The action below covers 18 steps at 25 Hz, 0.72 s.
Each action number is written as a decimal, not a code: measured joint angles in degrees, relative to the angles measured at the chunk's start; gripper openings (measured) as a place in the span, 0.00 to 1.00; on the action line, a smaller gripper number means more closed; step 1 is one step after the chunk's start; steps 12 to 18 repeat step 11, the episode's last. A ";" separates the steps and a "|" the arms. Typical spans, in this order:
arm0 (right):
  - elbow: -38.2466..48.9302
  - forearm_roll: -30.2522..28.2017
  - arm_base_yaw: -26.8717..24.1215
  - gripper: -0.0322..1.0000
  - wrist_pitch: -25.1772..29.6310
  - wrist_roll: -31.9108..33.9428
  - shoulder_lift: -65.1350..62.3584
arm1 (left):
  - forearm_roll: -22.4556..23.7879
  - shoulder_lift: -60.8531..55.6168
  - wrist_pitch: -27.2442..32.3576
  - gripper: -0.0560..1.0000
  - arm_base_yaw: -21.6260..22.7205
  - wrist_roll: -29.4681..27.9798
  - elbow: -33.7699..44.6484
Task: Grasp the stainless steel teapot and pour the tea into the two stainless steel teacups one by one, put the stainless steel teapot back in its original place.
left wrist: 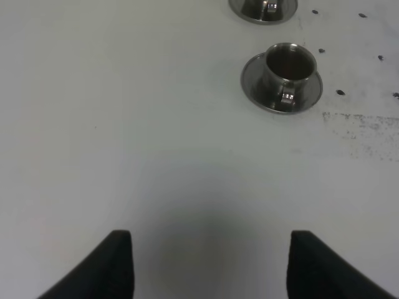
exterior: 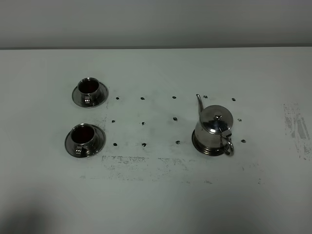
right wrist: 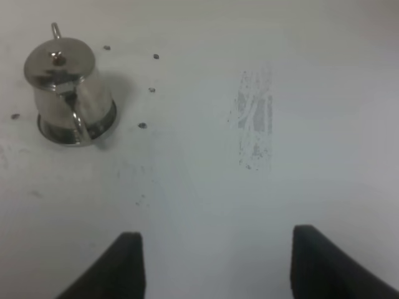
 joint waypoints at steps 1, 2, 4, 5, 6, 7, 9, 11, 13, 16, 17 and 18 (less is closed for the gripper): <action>0.00 0.00 0.00 0.52 0.00 0.00 0.00 | 0.00 0.00 0.00 0.55 0.00 0.00 0.00; 0.00 0.00 0.00 0.52 0.00 0.00 0.00 | 0.00 0.00 0.00 0.55 0.00 0.00 0.00; 0.00 0.00 0.00 0.52 0.00 0.00 0.00 | 0.00 0.00 0.00 0.55 0.00 0.00 0.00; 0.00 0.00 0.00 0.52 0.00 0.00 0.00 | 0.00 0.00 0.00 0.55 0.00 0.00 0.00; 0.00 0.00 0.00 0.52 0.00 0.00 0.00 | 0.00 0.00 0.00 0.55 0.00 0.00 0.00; 0.00 0.00 0.00 0.52 0.00 0.00 0.00 | 0.00 0.00 0.00 0.55 0.00 0.00 0.00; 0.00 0.00 0.00 0.52 0.00 0.00 0.00 | 0.00 0.00 0.00 0.55 0.00 0.00 0.00; 0.00 0.00 0.00 0.52 0.00 0.00 0.00 | 0.00 0.00 0.00 0.55 0.00 0.00 0.00; 0.00 0.00 0.00 0.52 0.00 0.00 0.00 | 0.00 0.00 0.00 0.55 0.00 0.00 0.00; 0.00 0.00 0.00 0.52 0.00 0.00 0.00 | 0.00 0.00 0.00 0.55 0.00 0.00 0.00; 0.00 0.00 0.00 0.52 0.00 0.00 0.00 | 0.00 0.00 0.00 0.55 0.00 0.00 0.00; 0.00 0.00 0.00 0.52 0.00 0.00 0.00 | 0.00 0.00 0.00 0.55 0.00 0.00 0.00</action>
